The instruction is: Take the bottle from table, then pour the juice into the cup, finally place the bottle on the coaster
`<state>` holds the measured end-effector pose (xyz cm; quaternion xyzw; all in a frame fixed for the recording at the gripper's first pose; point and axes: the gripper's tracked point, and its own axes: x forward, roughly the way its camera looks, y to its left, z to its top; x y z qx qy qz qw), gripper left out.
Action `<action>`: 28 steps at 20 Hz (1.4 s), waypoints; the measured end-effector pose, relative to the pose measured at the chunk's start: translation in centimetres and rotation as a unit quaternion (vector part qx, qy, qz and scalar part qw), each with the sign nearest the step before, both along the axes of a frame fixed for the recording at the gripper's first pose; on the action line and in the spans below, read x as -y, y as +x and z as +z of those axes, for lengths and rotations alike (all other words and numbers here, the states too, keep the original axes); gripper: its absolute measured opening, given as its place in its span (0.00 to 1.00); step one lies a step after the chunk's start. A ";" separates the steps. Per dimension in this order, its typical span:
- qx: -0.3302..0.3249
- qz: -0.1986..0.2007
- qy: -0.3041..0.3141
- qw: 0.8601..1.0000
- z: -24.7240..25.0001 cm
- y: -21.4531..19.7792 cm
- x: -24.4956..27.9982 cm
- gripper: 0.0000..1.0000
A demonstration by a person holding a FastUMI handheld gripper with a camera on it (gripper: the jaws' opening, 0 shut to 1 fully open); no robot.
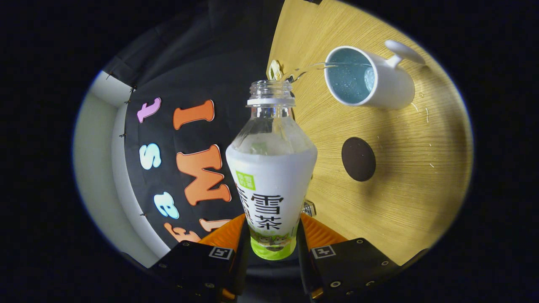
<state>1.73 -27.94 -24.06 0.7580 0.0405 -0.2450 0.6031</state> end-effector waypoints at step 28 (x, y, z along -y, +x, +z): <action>0.006 -0.021 0.040 0.999 1.1 0.0 0.8 0.53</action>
